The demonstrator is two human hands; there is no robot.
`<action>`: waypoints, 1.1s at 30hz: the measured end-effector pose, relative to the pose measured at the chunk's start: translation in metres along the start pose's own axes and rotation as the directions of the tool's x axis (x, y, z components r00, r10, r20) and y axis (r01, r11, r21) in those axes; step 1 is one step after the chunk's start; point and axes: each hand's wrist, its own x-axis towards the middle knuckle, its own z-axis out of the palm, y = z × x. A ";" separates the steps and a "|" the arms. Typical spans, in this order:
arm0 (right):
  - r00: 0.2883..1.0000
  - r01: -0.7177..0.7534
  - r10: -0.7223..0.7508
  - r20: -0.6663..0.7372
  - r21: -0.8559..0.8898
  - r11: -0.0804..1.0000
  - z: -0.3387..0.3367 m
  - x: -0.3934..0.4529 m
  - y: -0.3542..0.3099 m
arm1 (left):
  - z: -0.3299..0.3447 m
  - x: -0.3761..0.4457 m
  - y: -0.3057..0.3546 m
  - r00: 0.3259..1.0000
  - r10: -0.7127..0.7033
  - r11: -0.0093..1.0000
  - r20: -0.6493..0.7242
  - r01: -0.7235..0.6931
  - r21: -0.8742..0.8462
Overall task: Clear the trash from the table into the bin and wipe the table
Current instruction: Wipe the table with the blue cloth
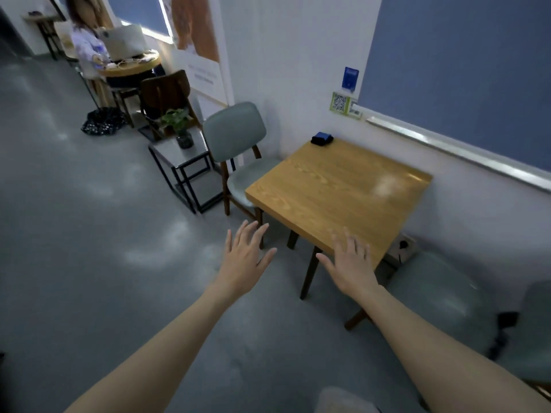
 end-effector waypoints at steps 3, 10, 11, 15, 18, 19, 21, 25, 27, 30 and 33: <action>0.998 -0.070 0.070 -0.001 0.014 0.997 0.006 0.041 0.009 | 0.017 0.053 -0.008 0.998 0.060 0.998 0.036 -0.061 0.019; 0.986 -0.152 0.149 0.082 0.041 0.987 0.014 0.137 0.025 | 0.054 0.154 -0.026 0.985 0.098 0.992 0.142 -0.108 0.068; 0.986 -0.147 0.143 0.086 0.044 0.988 0.011 0.154 0.026 | 0.057 0.173 -0.028 0.982 0.100 0.990 0.160 -0.115 0.087; 0.987 -0.129 0.124 0.104 0.052 0.990 -0.003 0.220 0.030 | 0.065 0.238 -0.036 0.974 0.071 0.989 0.213 -0.096 0.109; 0.980 -0.156 0.147 0.133 0.059 0.986 -0.007 0.262 0.032 | 0.068 0.281 -0.038 0.972 0.068 0.995 0.224 -0.083 0.061; 0.979 -0.162 0.152 0.138 0.062 0.985 -0.008 0.273 0.032 | 0.068 0.295 -0.038 0.972 0.083 0.993 0.220 -0.099 0.064; 0.976 -0.176 0.165 0.140 0.072 0.982 -0.007 0.306 0.034 | 0.072 0.332 -0.043 0.969 0.100 0.991 0.227 -0.117 0.065; 0.963 -0.237 0.225 0.148 0.071 0.969 -0.004 0.381 0.032 | 0.090 0.414 -0.065 0.950 0.149 0.982 0.274 -0.175 0.073; 0.952 -0.282 0.270 0.145 0.068 0.957 -0.006 0.425 0.027 | 0.101 0.462 -0.079 0.935 0.200 0.971 0.294 -0.230 0.071; 0.942 -0.326 0.314 0.117 0.107 0.939 -0.014 0.487 0.012 | 0.111 0.528 -0.097 0.920 0.249 0.961 0.302 -0.273 0.041; 0.933 -0.356 0.344 0.104 0.135 0.925 -0.026 0.543 0.001 | 0.121 0.596 -0.107 0.890 0.309 0.941 0.336 -0.337 0.029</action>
